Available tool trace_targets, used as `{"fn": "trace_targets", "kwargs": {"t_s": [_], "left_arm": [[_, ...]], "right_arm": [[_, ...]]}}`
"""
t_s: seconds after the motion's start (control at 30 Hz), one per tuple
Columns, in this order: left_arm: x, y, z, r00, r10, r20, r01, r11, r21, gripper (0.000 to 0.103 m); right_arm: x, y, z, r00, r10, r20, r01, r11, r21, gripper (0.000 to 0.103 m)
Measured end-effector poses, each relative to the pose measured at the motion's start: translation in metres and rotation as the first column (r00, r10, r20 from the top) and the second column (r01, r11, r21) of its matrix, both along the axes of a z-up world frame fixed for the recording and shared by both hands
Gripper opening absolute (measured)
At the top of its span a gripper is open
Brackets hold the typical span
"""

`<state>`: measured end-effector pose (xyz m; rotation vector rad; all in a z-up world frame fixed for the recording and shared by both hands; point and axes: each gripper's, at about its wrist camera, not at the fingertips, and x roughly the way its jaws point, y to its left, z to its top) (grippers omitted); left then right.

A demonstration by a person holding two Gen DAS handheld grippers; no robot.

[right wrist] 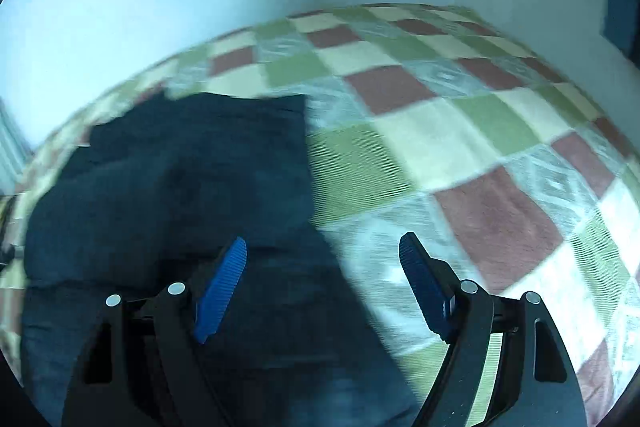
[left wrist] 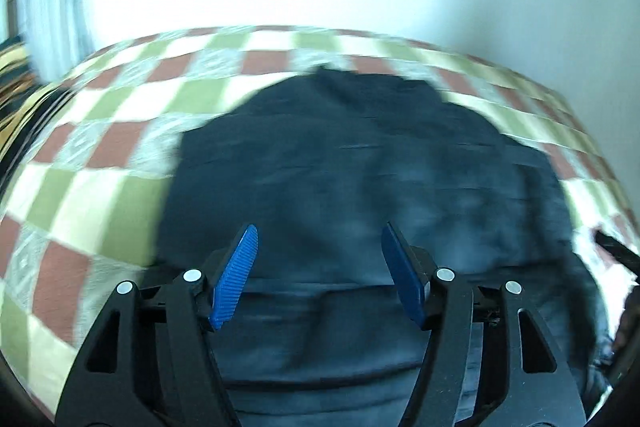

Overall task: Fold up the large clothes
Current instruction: 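Grasp the jacket hem with both tools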

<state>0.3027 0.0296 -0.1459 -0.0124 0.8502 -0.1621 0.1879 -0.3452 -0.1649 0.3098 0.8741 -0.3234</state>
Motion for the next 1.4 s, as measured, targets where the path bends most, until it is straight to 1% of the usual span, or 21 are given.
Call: {"fn": "trace_targets", "kwargs": {"t_s": [0.13,0.23,0.27,0.3,0.33,0.37,0.47,0.53,0.6,0.67,0.77,0.83,0.9,0.93,0.97,1.03,1.1,1.17,1.3,1.4], "left_arm": [[0.013,0.037,-0.014,0.995,0.095,-0.023,-0.094,0.995,0.036,0.064],[0.019,0.055,-0.025,0.989,0.141,-0.035,-0.139,0.989,0.056,0.064],[0.020,0.059,-0.028,0.987,0.153,-0.041,-0.150,0.987,0.058,0.064],[0.021,0.064,-0.031,0.985,0.163,-0.048,-0.160,0.985,0.058,0.064],[0.022,0.069,-0.036,0.983,0.176,-0.060,-0.173,0.983,0.055,0.064],[0.024,0.072,-0.039,0.980,0.184,-0.072,-0.181,0.982,0.053,0.064],[0.027,0.076,-0.045,0.978,0.191,-0.084,-0.188,0.981,0.042,0.066],[0.028,0.078,-0.048,0.977,0.196,-0.084,-0.192,0.980,0.048,0.069],[0.028,0.078,-0.051,0.975,0.200,-0.091,-0.197,0.979,0.048,0.069],[0.029,0.079,-0.056,0.972,0.211,-0.100,-0.206,0.977,0.053,0.071],[0.030,0.081,-0.063,0.970,0.215,-0.115,-0.210,0.976,0.054,0.072],[0.029,0.081,-0.065,0.970,0.213,-0.121,-0.208,0.977,0.051,0.072],[0.027,0.081,-0.060,0.970,0.212,-0.120,-0.206,0.977,0.059,0.071],[0.023,0.082,-0.054,0.970,0.215,-0.116,-0.209,0.976,0.059,0.071],[0.020,0.083,-0.047,0.971,0.218,-0.102,-0.214,0.976,0.049,0.071],[0.013,0.083,-0.029,0.975,0.214,-0.058,-0.213,0.977,0.013,0.071],[0.013,0.077,-0.017,0.979,0.200,-0.022,-0.200,0.980,-0.005,0.071],[0.019,0.064,-0.012,0.985,0.170,-0.005,-0.170,0.985,-0.006,0.071],[0.037,0.043,-0.031,0.988,0.143,-0.050,-0.143,0.990,0.009,0.071],[0.047,0.036,-0.053,0.984,0.150,-0.092,-0.146,0.988,0.049,0.071]], "right_arm": [[0.033,0.037,-0.002,0.994,0.108,-0.007,-0.108,0.992,0.060,0.077],[0.057,0.058,-0.013,0.989,0.147,-0.027,-0.145,0.986,0.084,0.076],[0.066,0.064,-0.019,0.987,0.155,-0.041,-0.151,0.984,0.097,0.065],[0.072,0.068,-0.025,0.985,0.165,-0.058,-0.157,0.981,0.110,0.052],[0.080,0.074,-0.030,0.980,0.184,-0.080,-0.173,0.976,0.128,0.026],[0.081,0.078,-0.031,0.978,0.190,-0.086,-0.178,0.975,0.133,0.024],[0.088,0.087,-0.022,0.981,0.184,-0.061,-0.180,0.982,0.064,0.019],[0.093,0.084,-0.016,0.983,0.175,-0.051,-0.173,0.984,0.041,0.017],[0.101,0.079,-0.020,0.983,0.169,-0.077,-0.166,0.986,0.033,0.016],[0.106,0.072,-0.033,0.979,0.164,-0.119,-0.158,0.986,0.056,0.016],[0.103,0.068,-0.047,0.975,0.178,-0.130,-0.171,0.983,0.061,0.016],[0.101,0.067,-0.047,0.975,0.183,-0.126,-0.176,0.982,0.063,0.017],[0.097,0.067,-0.038,0.974,0.190,-0.123,-0.184,0.981,0.062,0.021],[0.092,0.067,-0.032,0.974,0.189,-0.124,-0.184,0.982,0.054,0.027],[0.089,0.067,-0.026,0.976,0.186,-0.114,-0.183,0.982,0.039,0.035],[0.081,0.067,-0.010,0.985,0.167,-0.055,-0.167,0.986,0.002,0.041],[0.080,0.068,0.000,0.988,0.155,-0.016,-0.155,0.988,-0.002,0.041],[0.084,0.073,0.001,0.984,0.181,0.007,-0.181,0.983,0.027,0.041],[0.097,0.095,-0.015,0.966,0.258,-0.016,-0.257,0.965,0.048,0.041],[0.107,0.100,-0.040,0.957,0.278,-0.078,-0.273,0.960,0.071,0.041]]}}
